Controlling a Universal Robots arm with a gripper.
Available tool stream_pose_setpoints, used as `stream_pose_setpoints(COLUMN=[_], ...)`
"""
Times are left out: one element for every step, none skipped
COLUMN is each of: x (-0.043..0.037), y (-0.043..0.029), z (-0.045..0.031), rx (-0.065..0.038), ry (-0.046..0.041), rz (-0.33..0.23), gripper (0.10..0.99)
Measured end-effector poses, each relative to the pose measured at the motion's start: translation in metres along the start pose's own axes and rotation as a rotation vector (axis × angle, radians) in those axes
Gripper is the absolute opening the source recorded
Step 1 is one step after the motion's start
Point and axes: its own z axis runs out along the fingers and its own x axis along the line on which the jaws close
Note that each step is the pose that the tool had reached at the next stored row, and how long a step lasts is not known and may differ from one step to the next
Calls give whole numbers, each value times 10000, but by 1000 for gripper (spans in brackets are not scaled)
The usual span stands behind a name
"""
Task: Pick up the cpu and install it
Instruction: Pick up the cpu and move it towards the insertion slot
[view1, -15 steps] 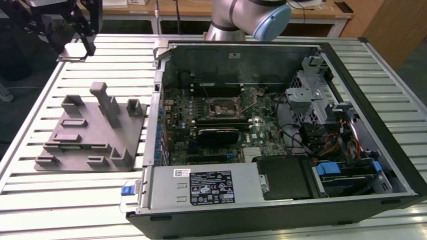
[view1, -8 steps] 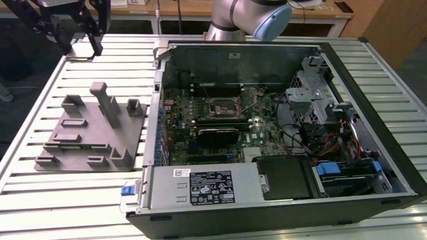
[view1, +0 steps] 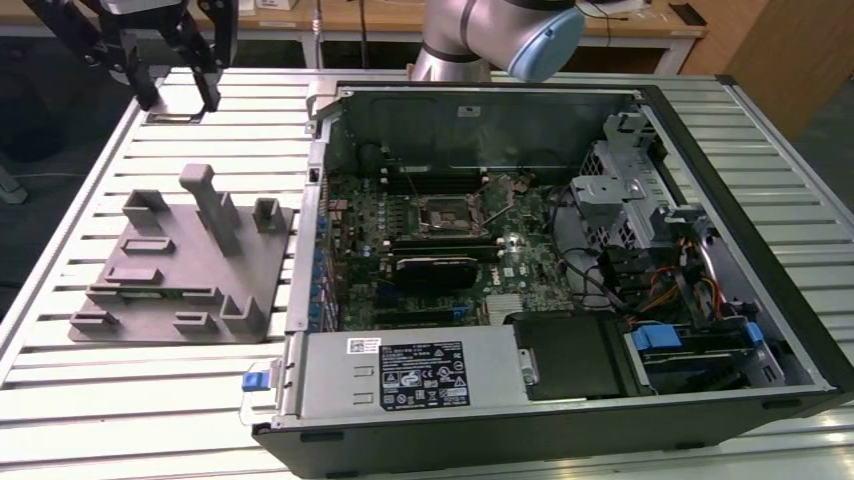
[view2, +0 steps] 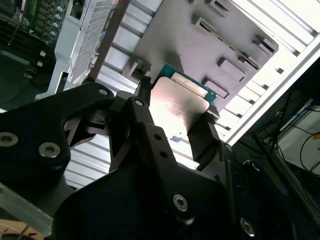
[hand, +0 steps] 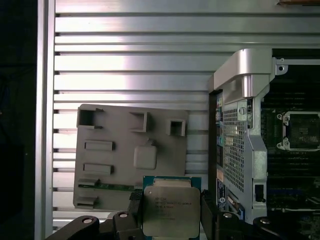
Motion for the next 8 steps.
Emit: stream_pose_setpoints(x=[-16, -34, -51, -68, -86, -105, -124, -143], y=[0, 0, 0, 1, 1, 1, 1, 1], z=[0, -1, -1, -1, -2, -1, -1, -2], rx=[0, 0, 0, -1, 0, -1, -1, -1], ry=[0, 0, 0, 0, 0, 0, -1, -1], rz=[0, -1, 0, -1, -1, -1, -1, -1], gripper=[549, 549, 549, 549, 549, 549, 549, 549])
